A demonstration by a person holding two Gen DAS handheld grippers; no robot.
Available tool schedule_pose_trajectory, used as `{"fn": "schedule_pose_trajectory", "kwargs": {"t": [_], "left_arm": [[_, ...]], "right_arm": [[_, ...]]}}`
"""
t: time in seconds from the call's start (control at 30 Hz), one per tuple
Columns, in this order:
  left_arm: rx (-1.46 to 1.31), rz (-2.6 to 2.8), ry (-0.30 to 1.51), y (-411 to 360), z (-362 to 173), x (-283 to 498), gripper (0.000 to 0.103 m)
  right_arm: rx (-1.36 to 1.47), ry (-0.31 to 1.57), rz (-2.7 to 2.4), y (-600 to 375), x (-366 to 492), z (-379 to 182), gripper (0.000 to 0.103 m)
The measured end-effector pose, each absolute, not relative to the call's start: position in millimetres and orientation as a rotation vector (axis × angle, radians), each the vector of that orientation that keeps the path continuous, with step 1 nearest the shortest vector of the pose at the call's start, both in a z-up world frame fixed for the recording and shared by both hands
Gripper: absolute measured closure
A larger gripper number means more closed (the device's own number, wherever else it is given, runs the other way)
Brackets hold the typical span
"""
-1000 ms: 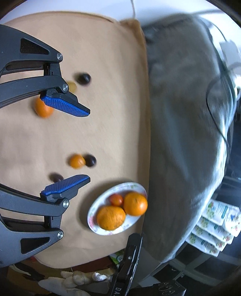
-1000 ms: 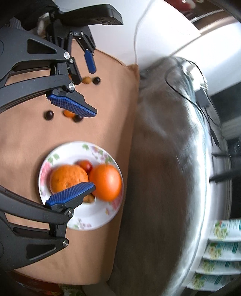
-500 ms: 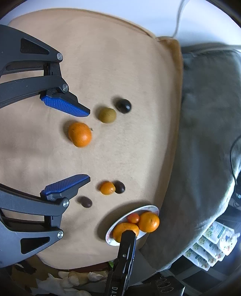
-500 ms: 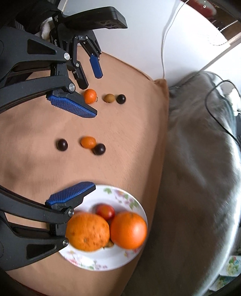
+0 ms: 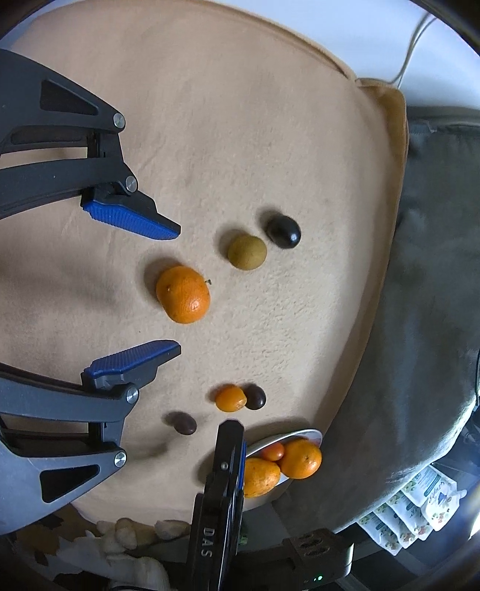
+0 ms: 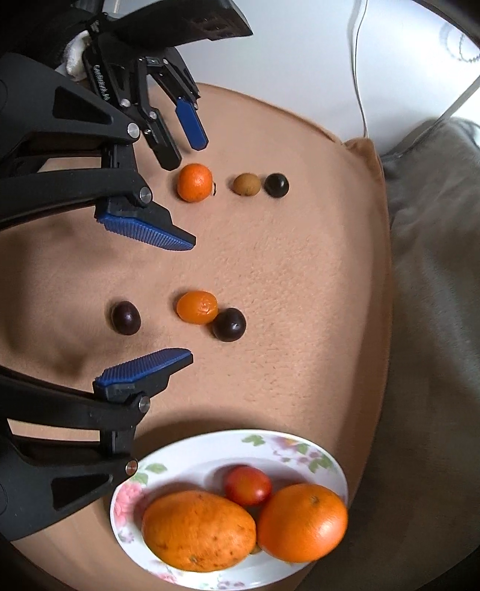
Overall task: Organize fruits
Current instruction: 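Withdraw both grippers from the plate toward the remaining small fruits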
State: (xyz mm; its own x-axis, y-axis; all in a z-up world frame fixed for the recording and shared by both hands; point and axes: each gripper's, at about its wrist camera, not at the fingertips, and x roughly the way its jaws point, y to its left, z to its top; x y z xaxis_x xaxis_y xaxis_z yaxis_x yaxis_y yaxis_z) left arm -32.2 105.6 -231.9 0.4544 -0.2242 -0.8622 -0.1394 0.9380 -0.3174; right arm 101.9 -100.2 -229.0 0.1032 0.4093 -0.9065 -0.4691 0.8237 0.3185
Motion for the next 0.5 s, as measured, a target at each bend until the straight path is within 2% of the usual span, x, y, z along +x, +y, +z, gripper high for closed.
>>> {"fn": "schedule_pose_trajectory", "kwargs": {"t": [0.13,0.4,0.47,0.5], "left_arm": [[-0.386,-0.062,1.097,106.9,-233.0,-29.5,0.049],[-0.432,-0.04,1.076,120.9,-233.1,-18.0,0.05],[-0.448,-0.036,1.075,125.3,-233.7,-13.5,0.053],[-0.456,-0.034,1.077,126.8,-234.1,-10.7,0.058]], "right_arm": [[-0.064,1.323,0.644,-95.4,104.9,-234.1,0.054],[-0.075,1.338,0.637,-88.7,108.7,-242.0,0.056],[-0.074,1.342,0.631,-87.4,110.2,-244.7,0.056],[-0.073,1.343,0.63,-86.6,110.5,-245.4,0.056]]}}
